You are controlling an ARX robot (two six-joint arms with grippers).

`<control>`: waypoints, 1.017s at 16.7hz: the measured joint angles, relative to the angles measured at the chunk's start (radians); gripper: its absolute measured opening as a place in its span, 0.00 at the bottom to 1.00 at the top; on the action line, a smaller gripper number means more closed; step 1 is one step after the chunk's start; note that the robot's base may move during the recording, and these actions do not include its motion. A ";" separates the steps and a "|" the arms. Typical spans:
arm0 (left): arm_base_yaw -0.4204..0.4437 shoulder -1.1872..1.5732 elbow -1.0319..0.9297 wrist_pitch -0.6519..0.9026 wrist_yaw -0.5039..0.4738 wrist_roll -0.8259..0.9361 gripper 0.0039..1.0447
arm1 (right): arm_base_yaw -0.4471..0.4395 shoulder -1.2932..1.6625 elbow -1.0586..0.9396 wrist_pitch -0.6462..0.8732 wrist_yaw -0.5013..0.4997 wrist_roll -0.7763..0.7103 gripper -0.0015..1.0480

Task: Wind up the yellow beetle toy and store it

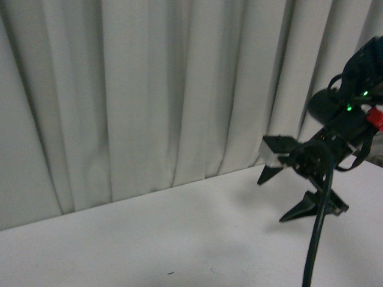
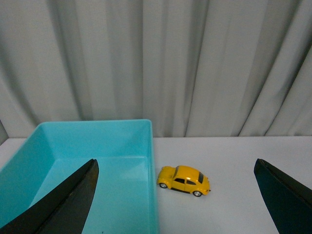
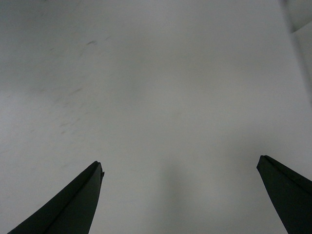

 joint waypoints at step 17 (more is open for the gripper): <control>0.000 0.000 0.000 0.000 0.000 0.000 0.94 | 0.276 -0.912 -1.136 1.644 0.529 1.696 0.02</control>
